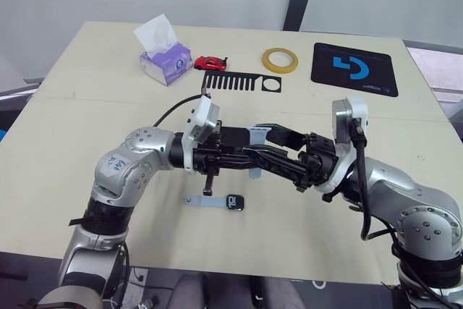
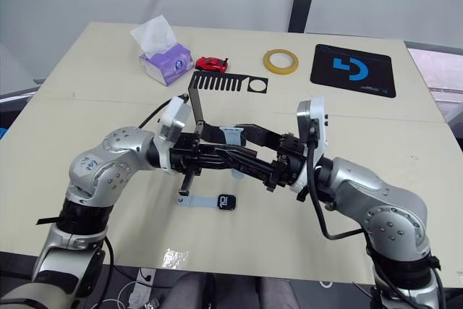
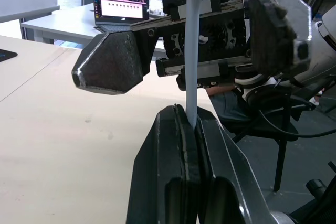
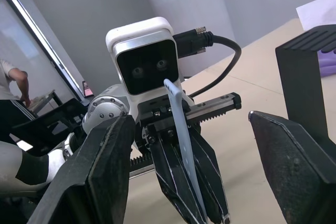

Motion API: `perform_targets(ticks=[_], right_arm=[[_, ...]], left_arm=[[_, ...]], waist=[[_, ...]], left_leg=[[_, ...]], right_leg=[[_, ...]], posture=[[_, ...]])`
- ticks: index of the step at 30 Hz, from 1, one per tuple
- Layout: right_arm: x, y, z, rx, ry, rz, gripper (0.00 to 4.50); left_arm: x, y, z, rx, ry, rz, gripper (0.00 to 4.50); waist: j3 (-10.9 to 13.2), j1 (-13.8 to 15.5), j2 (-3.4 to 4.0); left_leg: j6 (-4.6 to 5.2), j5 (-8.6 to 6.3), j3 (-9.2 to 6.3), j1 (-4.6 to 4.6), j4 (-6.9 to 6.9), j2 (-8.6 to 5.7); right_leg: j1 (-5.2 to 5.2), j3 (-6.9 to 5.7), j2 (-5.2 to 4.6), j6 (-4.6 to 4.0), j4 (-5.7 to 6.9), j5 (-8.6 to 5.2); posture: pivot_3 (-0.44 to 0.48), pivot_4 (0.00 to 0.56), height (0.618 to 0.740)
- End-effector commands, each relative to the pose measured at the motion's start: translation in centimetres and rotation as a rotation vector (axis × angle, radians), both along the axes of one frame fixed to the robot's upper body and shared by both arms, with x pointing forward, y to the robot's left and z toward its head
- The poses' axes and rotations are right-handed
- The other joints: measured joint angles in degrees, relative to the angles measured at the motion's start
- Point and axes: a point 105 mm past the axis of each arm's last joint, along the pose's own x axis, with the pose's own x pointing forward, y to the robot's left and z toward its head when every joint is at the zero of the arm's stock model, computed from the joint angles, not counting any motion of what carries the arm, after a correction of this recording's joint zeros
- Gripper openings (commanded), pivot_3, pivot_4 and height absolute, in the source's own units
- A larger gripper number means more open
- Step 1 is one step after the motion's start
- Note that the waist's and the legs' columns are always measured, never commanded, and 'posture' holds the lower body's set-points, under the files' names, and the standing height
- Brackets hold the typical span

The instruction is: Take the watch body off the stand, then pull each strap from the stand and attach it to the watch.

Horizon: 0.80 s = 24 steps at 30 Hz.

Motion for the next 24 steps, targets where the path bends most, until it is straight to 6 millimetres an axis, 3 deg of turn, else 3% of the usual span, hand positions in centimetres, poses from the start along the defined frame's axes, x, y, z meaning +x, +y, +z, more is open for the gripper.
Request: perform_targets(ticks=[1,6,8,18,20,23,24], right_arm=[[-0.66,0.09,0.72,0.012,-0.029,0.033,3.72],[-0.58,0.10,0.50,-0.011,-0.033,0.029,3.72],[-0.55,0.12,0.32,-0.023,-0.035,0.026,3.17],[-0.62,0.10,0.24,-0.026,-0.037,0.024,3.17],[-0.60,0.04,0.30,-0.021,-0.037,0.023,2.62],[-0.65,0.02,0.26,-0.025,-0.039,0.024,1.35],[-0.67,0.02,0.23,-0.027,-0.039,0.024,1.35]], left_arm=[[-0.51,-0.10,0.60,-0.002,-0.043,-0.019,0.00],[-0.76,-0.16,0.57,0.000,-0.049,-0.021,0.00],[-0.81,-0.18,0.62,-0.001,-0.051,-0.022,0.00],[-0.65,-0.02,0.41,0.003,-0.052,-0.017,0.00],[-0.68,-0.02,0.32,0.005,-0.052,-0.016,0.00],[-0.73,-0.01,0.28,0.005,-0.053,-0.017,0.00],[-0.73,0.00,0.28,0.005,-0.053,-0.017,0.00]], waist=[[0.0,0.0,0.00],[0.0,0.0,0.00],[0.0,0.0,0.00],[0.0,0.0,0.00],[0.0,0.0,0.00],[0.0,0.0,0.00],[0.0,0.0,0.00]], left_leg=[[0.00,0.00,0.00,-0.01,0.01,0.00],[0.00,0.00,0.00,-0.01,0.01,0.00],[0.00,0.00,0.00,-0.01,0.03,0.00],[0.01,0.00,0.00,-0.01,0.12,0.00],[0.01,0.00,0.00,-0.01,0.13,0.00],[0.01,0.00,0.00,-0.02,0.15,0.00],[0.01,0.00,0.00,-0.02,0.16,0.00]], right_leg=[[0.00,0.00,0.00,0.00,0.00,0.00],[0.00,0.00,0.00,0.00,0.02,0.00],[0.00,0.00,0.00,0.00,0.02,0.00],[0.00,0.00,0.00,0.00,0.07,0.00],[0.01,0.00,0.00,0.00,0.07,0.00],[0.01,0.00,0.00,0.00,0.08,0.00],[0.01,0.00,0.00,0.00,0.09,0.00]], posture=[[0.000,0.150,0.738],[0.000,0.150,0.738],[0.000,0.150,0.738],[0.000,0.150,0.738],[0.000,0.150,0.738],[0.000,0.150,0.738],[0.000,0.150,0.738]])
